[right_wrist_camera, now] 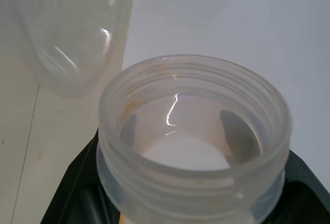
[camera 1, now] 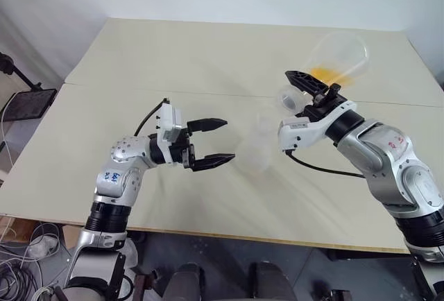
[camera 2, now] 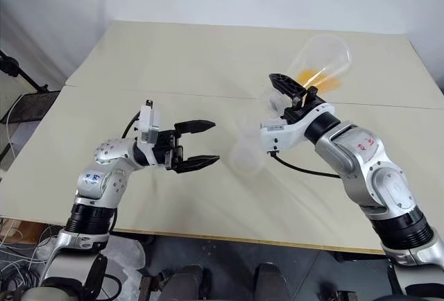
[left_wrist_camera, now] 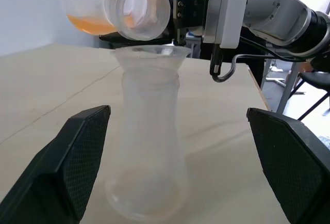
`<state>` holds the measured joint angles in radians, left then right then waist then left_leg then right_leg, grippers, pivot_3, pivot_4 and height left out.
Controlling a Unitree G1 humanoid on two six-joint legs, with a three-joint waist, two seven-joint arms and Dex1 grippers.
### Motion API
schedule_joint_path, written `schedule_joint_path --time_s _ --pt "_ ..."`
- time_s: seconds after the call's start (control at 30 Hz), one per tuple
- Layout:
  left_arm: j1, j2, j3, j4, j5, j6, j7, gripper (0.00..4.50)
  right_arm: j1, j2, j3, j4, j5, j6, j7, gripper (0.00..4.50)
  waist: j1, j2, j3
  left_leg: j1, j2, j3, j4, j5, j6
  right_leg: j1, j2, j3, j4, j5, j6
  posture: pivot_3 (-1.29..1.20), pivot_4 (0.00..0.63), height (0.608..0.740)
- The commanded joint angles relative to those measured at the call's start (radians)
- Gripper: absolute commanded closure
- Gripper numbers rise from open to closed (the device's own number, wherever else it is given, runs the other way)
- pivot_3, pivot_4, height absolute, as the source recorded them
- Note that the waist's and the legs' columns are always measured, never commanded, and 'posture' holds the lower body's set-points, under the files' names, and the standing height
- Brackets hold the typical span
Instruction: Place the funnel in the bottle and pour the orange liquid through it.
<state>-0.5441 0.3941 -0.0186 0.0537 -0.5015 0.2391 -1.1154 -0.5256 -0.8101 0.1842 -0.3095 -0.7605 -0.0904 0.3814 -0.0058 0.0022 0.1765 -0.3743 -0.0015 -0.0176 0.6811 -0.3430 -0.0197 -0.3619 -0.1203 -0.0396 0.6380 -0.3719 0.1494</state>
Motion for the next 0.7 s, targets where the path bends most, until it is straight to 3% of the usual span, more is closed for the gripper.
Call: schedule_joint_path --time_s 0.03,0.7 --pt "0.005 0.001 0.004 -0.012 0.002 -0.02 -0.002 0.0 -0.028 0.007 -0.041 -0.025 -0.03 -0.021 -0.038 2.02 0.0 0.0 0.0 0.0 0.0 0.0 0.0 0.0 0.0 0.0 0.0 0.0 0.0 0.0 0.0 0.0 0.15 0.74" --pt "0.033 -0.002 0.004 -0.031 0.004 -0.024 0.015 0.0 -0.047 0.022 -0.041 0.003 -0.116 -0.079 -0.094 2.02 -0.002 0.0 0.0 0.0 0.0 0.0 0.0 0.0 0.0 0.0 0.0 0.0 0.0 0.0 0.0 0.0 0.15 0.74"
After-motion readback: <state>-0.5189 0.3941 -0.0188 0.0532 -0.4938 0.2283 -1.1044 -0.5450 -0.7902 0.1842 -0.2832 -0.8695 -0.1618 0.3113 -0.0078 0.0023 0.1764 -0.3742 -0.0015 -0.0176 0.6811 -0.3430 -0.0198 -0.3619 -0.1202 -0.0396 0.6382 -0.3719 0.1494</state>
